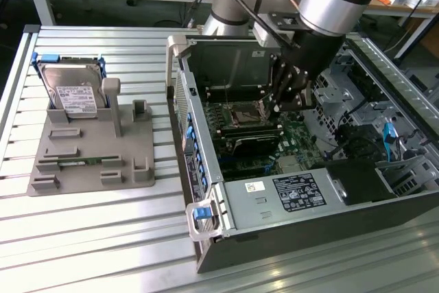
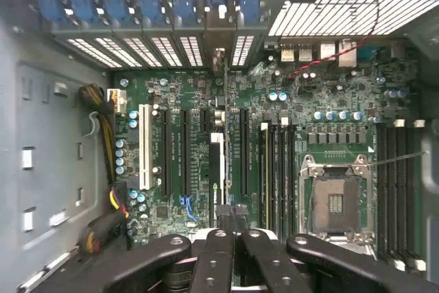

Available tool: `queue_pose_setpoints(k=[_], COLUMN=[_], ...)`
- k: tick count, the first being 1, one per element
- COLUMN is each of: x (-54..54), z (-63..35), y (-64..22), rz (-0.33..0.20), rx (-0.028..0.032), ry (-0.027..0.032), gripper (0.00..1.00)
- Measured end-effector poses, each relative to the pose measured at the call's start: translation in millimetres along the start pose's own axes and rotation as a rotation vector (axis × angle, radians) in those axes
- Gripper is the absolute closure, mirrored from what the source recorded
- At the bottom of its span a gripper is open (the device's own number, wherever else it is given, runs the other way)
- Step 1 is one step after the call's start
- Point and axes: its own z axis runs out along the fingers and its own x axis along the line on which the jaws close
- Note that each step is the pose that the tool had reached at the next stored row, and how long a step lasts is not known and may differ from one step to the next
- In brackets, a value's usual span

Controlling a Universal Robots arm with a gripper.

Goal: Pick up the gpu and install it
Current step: 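Press down on the gpu until it lock into place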

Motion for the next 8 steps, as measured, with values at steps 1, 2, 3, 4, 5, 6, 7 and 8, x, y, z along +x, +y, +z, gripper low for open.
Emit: queue_pose_setpoints(k=[1,2,3,4,5,6,7,8], x=[0.1,0.1,0.2,0.1,0.1,0.1,0.1,0.1], z=[-4.9,-6.7,-6.7,-6.7,-6.7,-6.7,-6.7,-6.7], y=[0.4,0.5,0.5,0.5,0.5,0.5,0.5,0.5], rz=[0.000,0.000,0.000,0.000,0.000,0.000,0.000,0.000], rx=[-0.0001,0.0000,0.0000,0.0000,0.0000,0.0000,0.0000,0.0000], ry=[0.0002,0.0000,0.0000,0.0000,0.0001,0.0001,0.0000,0.0000], gripper=[0.89,0.89,0.89,0.89,0.89,0.89,0.89,0.89])
